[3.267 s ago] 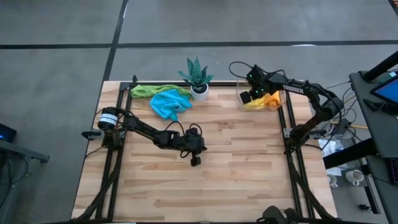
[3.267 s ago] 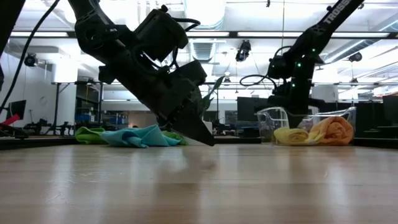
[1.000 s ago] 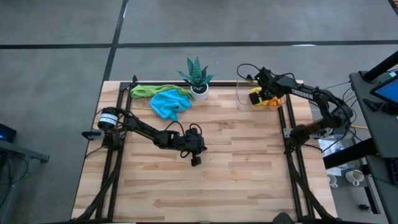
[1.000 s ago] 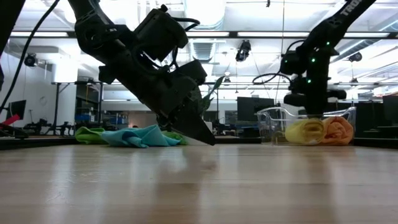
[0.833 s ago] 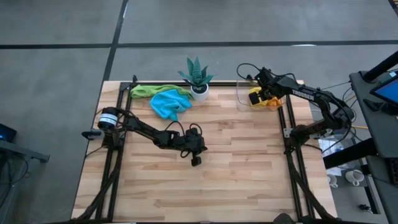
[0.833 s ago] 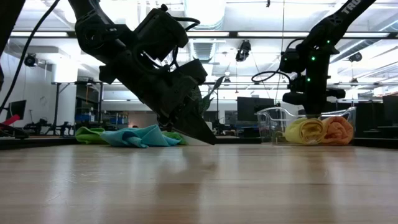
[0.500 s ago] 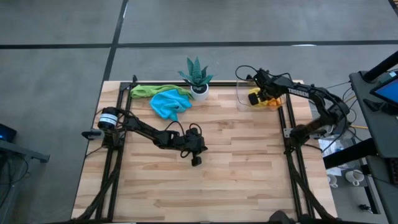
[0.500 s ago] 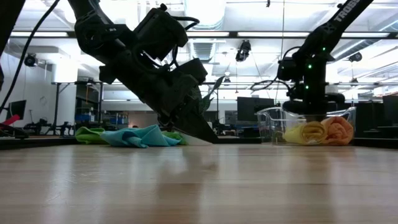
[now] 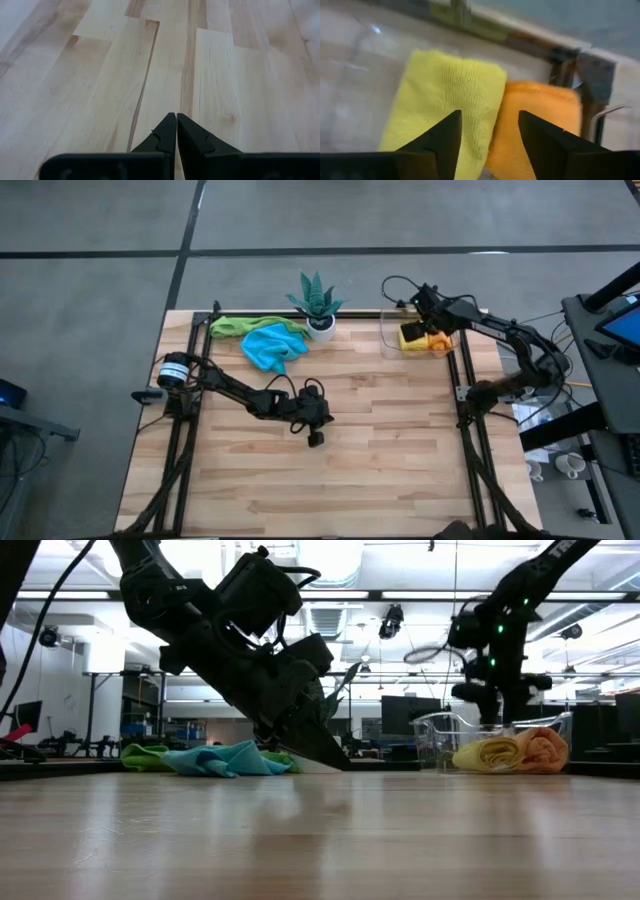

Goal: Roll microfiber towels into tight, uniform cylinder then place into a basket
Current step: Put the yellow microfiber cloth into the transparent bin, then fold the blue microfiber cloth

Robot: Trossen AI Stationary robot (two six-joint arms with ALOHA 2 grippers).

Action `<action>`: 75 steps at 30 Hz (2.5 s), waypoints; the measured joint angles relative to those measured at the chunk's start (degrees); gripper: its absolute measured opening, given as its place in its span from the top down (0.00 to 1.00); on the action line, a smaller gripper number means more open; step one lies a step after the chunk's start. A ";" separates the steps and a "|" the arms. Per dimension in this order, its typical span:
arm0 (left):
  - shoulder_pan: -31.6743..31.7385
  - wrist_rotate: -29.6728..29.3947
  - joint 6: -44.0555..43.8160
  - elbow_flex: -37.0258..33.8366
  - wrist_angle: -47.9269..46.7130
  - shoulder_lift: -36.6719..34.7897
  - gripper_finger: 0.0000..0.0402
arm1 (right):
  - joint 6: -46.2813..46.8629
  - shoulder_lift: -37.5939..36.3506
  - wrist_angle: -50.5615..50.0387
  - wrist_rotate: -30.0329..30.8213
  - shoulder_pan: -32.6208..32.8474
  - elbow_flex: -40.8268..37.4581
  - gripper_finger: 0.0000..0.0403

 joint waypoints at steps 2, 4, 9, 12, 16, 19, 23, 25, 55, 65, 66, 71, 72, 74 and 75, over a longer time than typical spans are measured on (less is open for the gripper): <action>0.00 0.00 0.00 0.00 0.03 0.00 1.00 | 0.02 -2.09 -0.22 -0.01 0.00 0.97 0.52; 0.00 0.00 0.01 -0.01 0.03 0.00 1.00 | 0.02 -4.52 0.41 -0.02 0.01 1.58 0.52; 0.00 -0.01 0.02 -0.01 0.06 0.00 1.00 | 0.06 -8.03 2.04 -7.68 0.34 0.10 0.66; 0.00 -0.01 0.02 -0.01 0.06 0.00 1.00 | 0.08 -7.04 2.28 -9.30 1.35 -2.48 0.84; 0.01 -0.01 0.01 0.16 0.09 0.00 1.00 | 0.38 -3.46 5.95 -10.49 1.27 -5.56 0.96; 0.00 -0.02 0.02 0.23 0.10 0.00 1.00 | 0.54 0.41 6.47 -10.60 1.29 -5.77 0.97; 0.11 -0.74 1.68 0.25 0.12 0.00 1.00 | 0.39 3.36 6.08 -10.60 1.29 -4.44 0.98; 0.11 -2.56 2.62 0.26 -0.12 -0.56 1.00 | 0.22 1.64 6.61 -10.34 1.47 -2.86 0.98; 13.90 -20.98 4.41 -10.88 -35.52 -41.24 0.98 | -12.57 -40.79 57.33 19.00 68.17 -34.49 0.98; 10.32 -20.55 -7.28 -7.92 -50.30 -36.47 0.63 | -17.25 -19.75 57.13 33.60 76.54 -21.47 0.98; 10.31 -21.68 -8.62 -8.03 -51.39 -34.83 0.59 | -17.36 -18.14 57.13 33.61 76.54 -20.31 0.98; 11.46 -30.02 -10.59 -7.66 -53.27 -26.05 0.48 | -18.36 -11.20 56.89 34.07 76.56 -15.99 0.98; 11.99 -30.28 -10.62 -7.14 -52.93 -24.54 0.47 | -18.70 -10.08 56.89 34.49 76.55 -15.34 0.98; 13.06 -30.56 -10.62 -5.95 -52.79 -21.62 0.46 | -19.59 -8.26 56.92 34.92 76.54 -14.36 0.98; 13.66 -30.64 -10.62 -5.27 -52.66 -20.18 0.46 | -20.17 -7.53 56.87 35.56 76.54 -14.01 0.98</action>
